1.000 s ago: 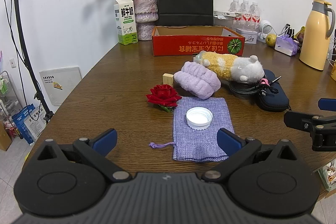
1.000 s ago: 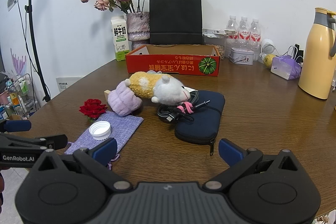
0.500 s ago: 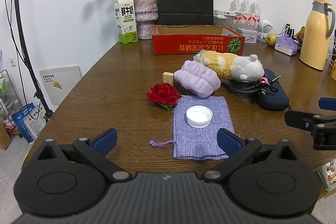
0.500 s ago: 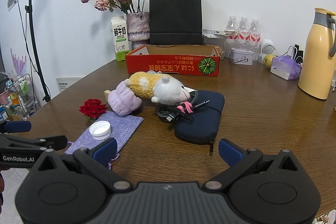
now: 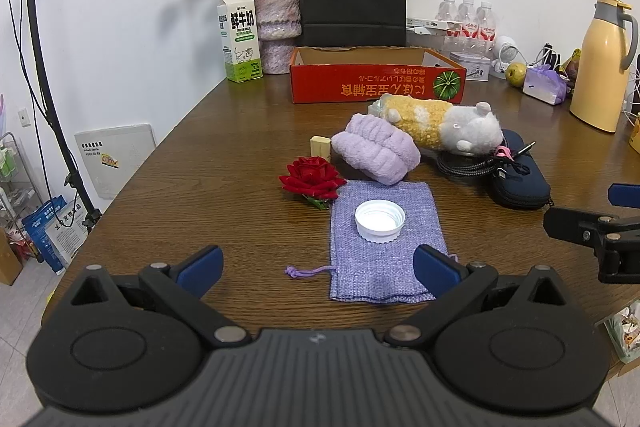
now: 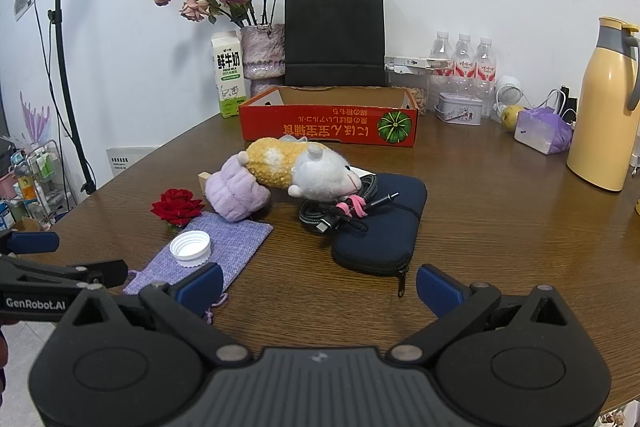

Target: Organize objects

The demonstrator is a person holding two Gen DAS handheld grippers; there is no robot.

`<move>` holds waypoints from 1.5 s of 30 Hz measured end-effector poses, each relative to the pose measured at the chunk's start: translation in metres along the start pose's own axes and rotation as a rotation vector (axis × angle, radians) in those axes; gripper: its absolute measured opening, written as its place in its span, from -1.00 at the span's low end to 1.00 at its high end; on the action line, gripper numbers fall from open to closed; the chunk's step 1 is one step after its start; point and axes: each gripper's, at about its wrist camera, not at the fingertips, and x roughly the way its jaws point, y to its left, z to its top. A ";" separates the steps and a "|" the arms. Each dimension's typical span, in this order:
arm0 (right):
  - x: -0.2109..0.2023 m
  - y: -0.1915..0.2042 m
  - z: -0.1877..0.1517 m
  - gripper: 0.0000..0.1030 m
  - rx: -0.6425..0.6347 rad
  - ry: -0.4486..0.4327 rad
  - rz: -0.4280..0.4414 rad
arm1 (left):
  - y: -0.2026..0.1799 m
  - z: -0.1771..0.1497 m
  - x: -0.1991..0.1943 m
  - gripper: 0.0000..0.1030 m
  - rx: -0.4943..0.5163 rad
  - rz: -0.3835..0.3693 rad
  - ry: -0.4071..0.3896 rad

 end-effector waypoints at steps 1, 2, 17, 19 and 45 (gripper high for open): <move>0.000 0.000 0.000 1.00 0.000 0.000 0.000 | 0.000 0.000 0.000 1.00 0.001 0.000 0.000; 0.000 0.000 0.000 1.00 0.000 -0.001 -0.001 | 0.000 0.000 -0.001 1.00 0.002 -0.001 0.000; 0.000 0.000 0.000 1.00 -0.001 -0.001 0.000 | -0.002 0.004 -0.002 1.00 0.006 -0.008 0.000; -0.002 0.000 0.000 1.00 -0.001 -0.001 0.000 | -0.002 0.004 -0.002 1.00 0.007 -0.008 0.000; 0.026 -0.017 0.001 1.00 0.000 0.022 -0.017 | -0.011 0.017 0.034 1.00 0.005 -0.003 0.031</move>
